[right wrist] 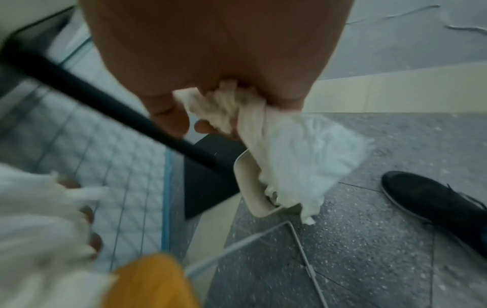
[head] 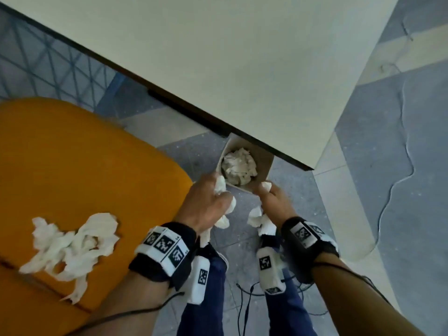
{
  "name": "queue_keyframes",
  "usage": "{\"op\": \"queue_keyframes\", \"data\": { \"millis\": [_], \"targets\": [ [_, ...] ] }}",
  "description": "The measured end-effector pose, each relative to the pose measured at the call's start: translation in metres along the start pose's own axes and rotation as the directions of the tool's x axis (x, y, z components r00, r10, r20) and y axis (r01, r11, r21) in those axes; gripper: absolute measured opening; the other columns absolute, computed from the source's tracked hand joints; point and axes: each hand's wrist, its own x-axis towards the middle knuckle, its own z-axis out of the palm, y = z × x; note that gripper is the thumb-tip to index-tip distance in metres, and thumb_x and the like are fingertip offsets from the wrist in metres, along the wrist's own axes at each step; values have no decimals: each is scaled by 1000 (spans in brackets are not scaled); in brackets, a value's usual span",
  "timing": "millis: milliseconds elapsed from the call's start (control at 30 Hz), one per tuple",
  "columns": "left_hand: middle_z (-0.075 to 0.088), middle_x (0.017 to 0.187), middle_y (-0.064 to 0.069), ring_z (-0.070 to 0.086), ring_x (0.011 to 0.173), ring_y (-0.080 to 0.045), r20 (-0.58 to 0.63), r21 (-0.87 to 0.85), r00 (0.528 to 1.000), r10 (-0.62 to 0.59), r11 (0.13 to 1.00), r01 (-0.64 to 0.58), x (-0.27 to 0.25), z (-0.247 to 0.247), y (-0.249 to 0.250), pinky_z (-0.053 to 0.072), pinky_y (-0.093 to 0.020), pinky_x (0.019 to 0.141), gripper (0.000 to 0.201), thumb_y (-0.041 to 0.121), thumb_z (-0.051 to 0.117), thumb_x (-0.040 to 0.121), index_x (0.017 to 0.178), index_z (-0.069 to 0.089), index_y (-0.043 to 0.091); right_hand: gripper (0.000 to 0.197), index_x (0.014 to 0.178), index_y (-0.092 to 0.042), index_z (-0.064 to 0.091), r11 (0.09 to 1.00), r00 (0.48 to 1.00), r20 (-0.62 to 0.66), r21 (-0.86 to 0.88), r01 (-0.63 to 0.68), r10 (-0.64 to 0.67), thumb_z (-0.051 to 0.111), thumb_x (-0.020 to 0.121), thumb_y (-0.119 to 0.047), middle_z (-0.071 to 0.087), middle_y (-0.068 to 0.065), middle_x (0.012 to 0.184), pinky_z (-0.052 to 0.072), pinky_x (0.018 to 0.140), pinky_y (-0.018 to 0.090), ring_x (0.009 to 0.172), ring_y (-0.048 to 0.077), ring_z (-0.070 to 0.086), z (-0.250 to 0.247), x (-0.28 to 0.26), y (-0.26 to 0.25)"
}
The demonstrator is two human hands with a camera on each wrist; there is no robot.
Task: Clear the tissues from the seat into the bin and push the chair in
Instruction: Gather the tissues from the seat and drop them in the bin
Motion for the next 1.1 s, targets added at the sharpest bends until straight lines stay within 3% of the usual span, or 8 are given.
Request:
{"op": "queue_keyframes", "data": {
  "millis": [100,233,333,467,600,700,833,1100],
  "targets": [
    [46,81,5,48,75,-16,75,43,996,-48,998,45,35,29,18,38,-31,63,18,26,58,80,75,40,28,22,92,-20,52,995,999,26,95,33,-36,46,71,-20,55,-5,77,41,68,29,74,14,51,-29,23,15],
    [60,92,-10,59,86,-26,28,200,996,-81,977,74,80,66,31,46,-24,68,12,3,51,89,87,54,14,35,105,-20,47,994,997,51,88,58,-62,42,82,6,55,-6,79,38,65,25,74,11,51,-51,63,33],
    [51,115,-14,50,107,-26,-39,259,999,-15,965,25,117,92,38,39,-25,89,27,-8,42,91,114,54,0,36,114,-16,52,994,998,28,91,55,-57,48,82,1,63,7,101,40,75,29,86,19,55,-60,96,38],
    [45,121,-9,50,112,-29,-127,434,988,93,901,-29,175,124,22,34,-26,89,38,-3,51,81,116,51,14,33,112,-16,54,989,995,-19,112,96,-95,56,79,-15,64,10,114,48,85,39,100,27,59,-64,143,52],
    [44,128,-12,51,112,-31,-187,492,976,111,871,-5,209,144,0,38,-30,91,40,4,54,83,122,51,15,42,124,-17,52,995,995,-78,75,72,-66,56,83,-9,53,16,122,41,83,30,105,32,57,-56,180,68],
    [44,133,-12,51,116,-31,-180,540,978,108,842,7,226,154,-18,39,-33,94,45,6,57,84,127,50,14,51,131,-21,47,996,996,-74,72,61,-56,60,83,-9,56,15,123,37,79,25,108,31,58,-47,200,83],
    [44,134,-9,50,119,-31,-153,552,987,44,832,48,238,162,-41,43,-38,98,50,13,60,84,133,48,17,56,132,-23,43,996,999,-32,88,-13,16,68,81,-21,65,9,115,42,73,27,91,22,60,-34,211,92],
    [42,140,-5,51,122,-28,-123,515,992,0,855,64,257,160,-49,41,-35,100,57,15,64,84,138,45,24,65,136,-28,39,999,997,67,-3,-42,42,68,77,-33,63,13,120,50,91,40,110,34,59,-17,228,83]
  ]
}}
